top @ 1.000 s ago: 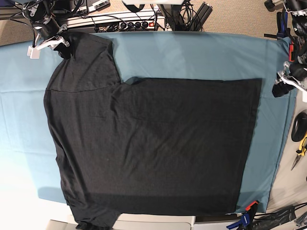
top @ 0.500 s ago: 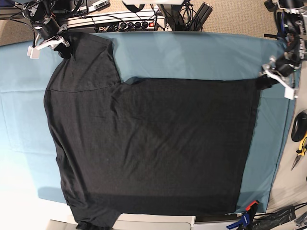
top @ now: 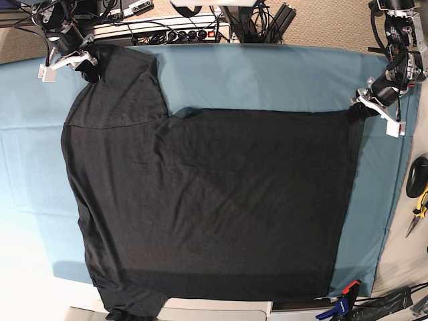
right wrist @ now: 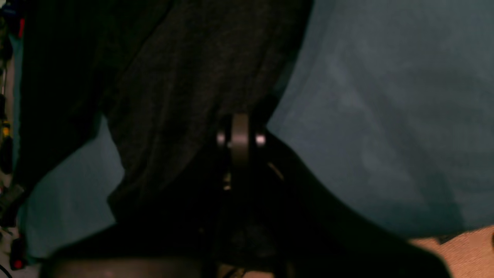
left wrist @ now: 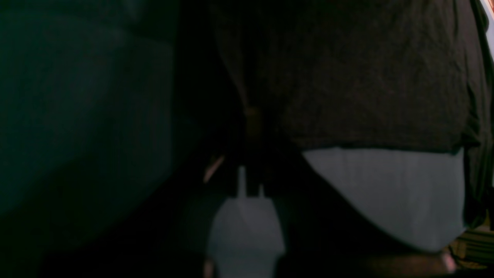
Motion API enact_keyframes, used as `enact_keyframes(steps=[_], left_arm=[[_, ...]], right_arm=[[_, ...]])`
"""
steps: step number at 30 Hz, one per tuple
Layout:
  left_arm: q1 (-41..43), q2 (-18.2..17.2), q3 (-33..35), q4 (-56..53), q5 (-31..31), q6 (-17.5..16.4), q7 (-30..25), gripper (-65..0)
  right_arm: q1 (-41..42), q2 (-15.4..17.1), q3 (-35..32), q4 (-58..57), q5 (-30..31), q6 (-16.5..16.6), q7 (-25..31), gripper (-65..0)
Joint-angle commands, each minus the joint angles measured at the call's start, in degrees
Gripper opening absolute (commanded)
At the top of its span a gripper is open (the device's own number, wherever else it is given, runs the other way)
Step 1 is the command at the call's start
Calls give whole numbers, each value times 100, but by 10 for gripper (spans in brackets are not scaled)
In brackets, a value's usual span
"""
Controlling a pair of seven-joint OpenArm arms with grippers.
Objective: Fold the T-shirt properly
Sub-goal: 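Move the left gripper to the other shoulder corner and grasp it, then lift both shoulder corners and pull the shirt toward the robot base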
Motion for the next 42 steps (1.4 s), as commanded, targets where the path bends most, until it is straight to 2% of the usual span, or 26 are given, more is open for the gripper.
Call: enact_keyframes(steps=[1, 5, 10, 15, 18, 22, 24, 30, 34, 40, 42], left_arm=[[17, -118, -20, 68, 28, -24, 4, -650], [227, -127, -28, 208, 0, -24, 9, -650], [743, -125, -96, 787, 2, -24, 4, -650], [1355, -122, -474, 1502, -55, -24, 7, -650], [1727, -120, -782, 1862, -107, -24, 9, -650], [2210, -72, -1071, 2157, -372, -48, 109, -650], [2406, -22, -1126, 2201, -400, -197, 116, -650], [2796, 271, -1128, 2201, -586, -201, 221, -650], [3034, 426, -1128, 2203, -719, -476, 297, -650], [3357, 496, -1145, 2203, -861, -501, 376, -650], [3447, 496, -1207, 2203, -870, -614, 393, -650]], right_arm=[[-66, 48, -4, 39, -138, 44, -192, -650], [-214, 50, -2, 251, -94, 57, -361, -650], [-866, 72, 66, 1128, -98, 63, -415, -650], [-1510, 109, 542, 2065, -98, 63, -420, -650], [-1794, 264, 881, 2354, -94, 59, -437, -650], [-2087, 522, 1274, 2426, 96, 59, -568, -650], [-2201, 560, 1429, 2424, 251, 59, -662, -650], [-2511, 518, 1574, 2424, 468, 59, -866, -650], [-2669, 505, 1574, 2424, 470, 59, -1016, -650], [-2835, 487, 1574, 2424, 509, 59, -1213, -650], [-2881, 442, 1574, 2424, 509, 59, -1255, -650]])
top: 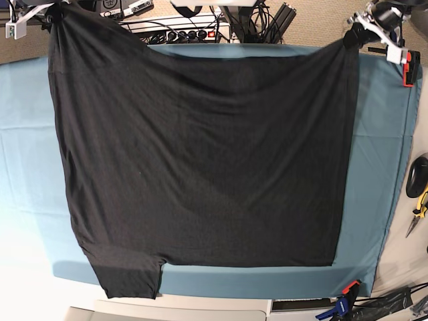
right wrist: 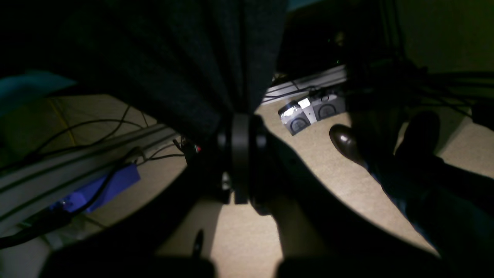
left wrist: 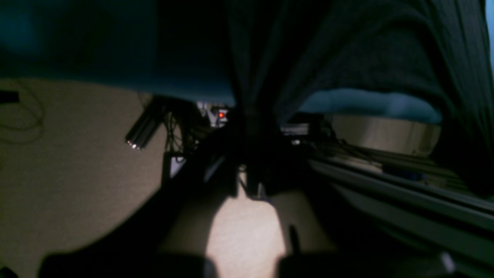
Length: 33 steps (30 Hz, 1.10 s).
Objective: Fold the T-shirt properly
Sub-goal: 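Lift both shoulder corners and pull the shirt toward the robot base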
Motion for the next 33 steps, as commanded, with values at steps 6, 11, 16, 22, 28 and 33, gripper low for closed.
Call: enact_keyframes(steps=[6, 11, 16, 22, 28, 33], left_arm=[[275, -63, -317, 109, -291, -85, 52, -650], [282, -66, -361, 116, -291, -83, 111, -650], [369, -116, -361, 131, -291, -68, 136, -650], [391, -114, -411, 219, -282, -66, 146, -650], [391, -111, -426, 378, -66, -66, 120, -650], [352, -109, -426, 378, -68, -66, 83, -650]], right_arm=[[-195, 24, 83, 81, -26, 15, -31, -650], [-195, 116, 127, 81, -162, 15, -24, -650], [-195, 354, 514, 81, -452, 15, 0, -650], [-195, 431, 1029, 81, -199, 13, -111, -650], [-195, 413, 1016, 81, -81, 15, -177, -650], [-190, 398, 1016, 81, 72, 15, -188, -650]])
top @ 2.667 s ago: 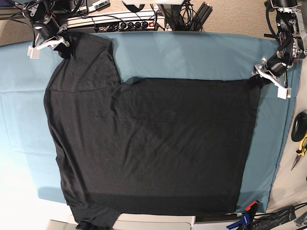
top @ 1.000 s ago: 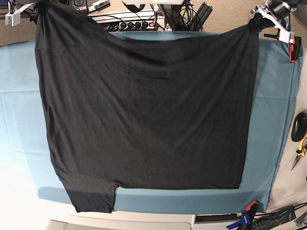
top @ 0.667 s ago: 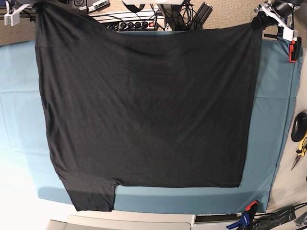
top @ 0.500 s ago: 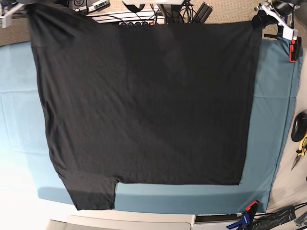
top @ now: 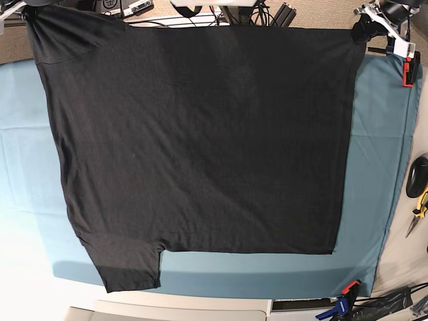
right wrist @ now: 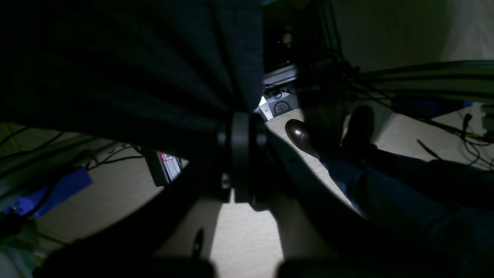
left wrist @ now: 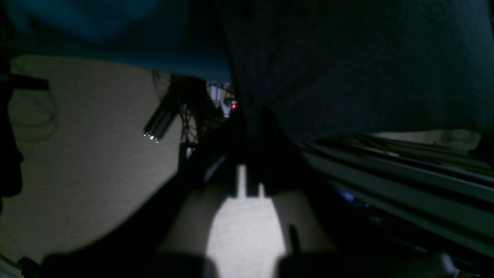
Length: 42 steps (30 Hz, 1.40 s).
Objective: Fold the T-shirt properly
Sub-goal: 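Lift both shoulder corners and pull the shirt toward the robot base, then lower the shirt onto the table and release both grippers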
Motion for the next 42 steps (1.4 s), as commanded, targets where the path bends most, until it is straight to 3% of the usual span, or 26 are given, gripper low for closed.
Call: enact_keyframes(steps=[1, 9, 15, 20, 27, 31, 35, 42], left_arm=[[39, -63, -76, 76, -66, -28, -118, -650], [-278, -105, -74, 76, 63, -33, -184, -650], [-715, -278, -72, 76, 400, -28, -345, -650], [-988, -435, -68, 74, 717, 9, -413, -650], [-1106, -525, -68, 70, 962, 61, -544, -650], [-1185, -529, 37, 70, 1054, 61, -503, -650], [-1016, -525, 94, 70, 883, 57, -238, -650], [-391, -520, 94, 83, 452, -116, -4, -650]], right_arm=[[-72, 55, 79, 63, 133, -4, 37, -650], [542, 48, 63, 63, 444, 63, 50, -650], [1150, 46, -229, 63, 302, 192, 175, -650], [1690, 46, -1139, 63, -380, 188, 385, -650], [2594, 46, -2498, 61, -2118, 164, 1331, -650], [3062, 48, -3093, 61, -2865, 81, 1484, -650], [3147, 50, -3357, 61, -3324, -52, 1565, -650], [3143, 168, -3246, 61, -3491, -90, 1574, -650]])
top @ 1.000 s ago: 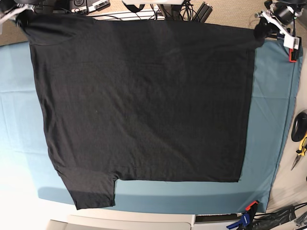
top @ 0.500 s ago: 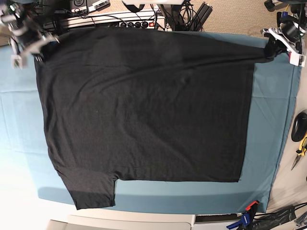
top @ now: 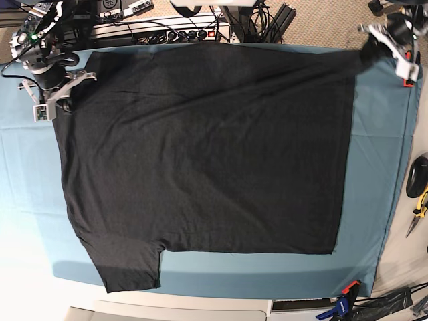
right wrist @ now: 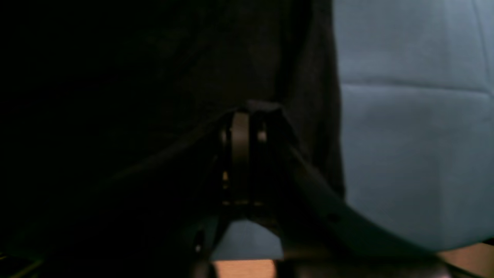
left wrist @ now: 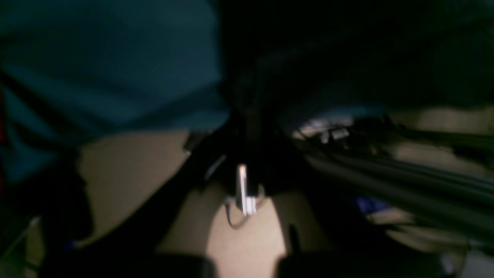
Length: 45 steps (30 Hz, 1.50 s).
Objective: Fold the T-shirt properly
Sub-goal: 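Lower the shirt onto the table and release both grippers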
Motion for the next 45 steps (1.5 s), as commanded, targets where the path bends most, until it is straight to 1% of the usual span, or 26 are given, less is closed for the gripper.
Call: enact_keyframes(steps=[1, 4, 9, 11, 15, 16, 18, 19, 20, 24, 28, 32, 35, 37, 40, 43, 45], left_arm=[[188, -72, -37, 85, -195, -109, -11, -650], [529, -59, -37, 234, -398, -227, 68, -650], [807, -59, -39, 870, -509, -258, 103, -650], [802, -61, -39, 1202, -420, -334, 7, -650], [673, -66, -39, 1620, -61, -317, -205, -650], [599, -66, -39, 1622, 39, -234, -289, -650], [415, -63, -37, 1593, 332, 162, -426, -650], [319, -63, -37, 1574, 472, 302, -472, -650], [229, -66, -37, 1550, 557, 380, -507, -650], [-146, -66, -37, 1405, 616, 411, -577, -650], [-531, -87, -4, 1137, 732, 409, -608, -650], [-870, -212, 310, 737, 855, 411, -662, -650], [-1217, -326, 765, 413, 1132, 413, -730, -650], [-1469, -385, 1086, 227, 1276, 417, -758, -650], [-1810, -431, 1464, 37, 1478, 435, -761, -650], [-2092, -461, 1692, -116, 1615, 592, -763, -650], [-2229, -461, 1727, -195, 1676, 605, -765, -650]], right_arm=[[15, 133, 55, 79, -22, -72, 114, -650], [15, 251, 90, 79, -39, -227, 116, -650], [15, 380, 90, 79, -39, -227, 109, -650], [17, 396, 90, 79, -37, -227, 109, -650], [20, 396, 90, 79, -33, -227, 122, -650], [20, 396, 90, 79, -33, -227, 151, -650], [35, 396, 90, 79, -33, -227, 208, -650], [52, 396, 90, 79, -33, -227, 245, -650], [61, 396, 90, 79, -31, -227, 299, -650], [264, 391, 90, 28, -20, -227, 437, -650], [713, 376, 90, -452, -35, -225, 442, -650], [1204, 378, 79, -1320, -4, -223, 437, -650], [1521, 378, 72, -1915, 107, -214, 433, -650], [1692, 376, 72, -2179, 205, -149, 417, -650], [1840, 374, 72, -2332, 348, 13, 402, -650], [1941, 376, 72, -2334, 396, 42, 402, -650], [1974, 378, 72, -2334, 396, 42, 417, -650]])
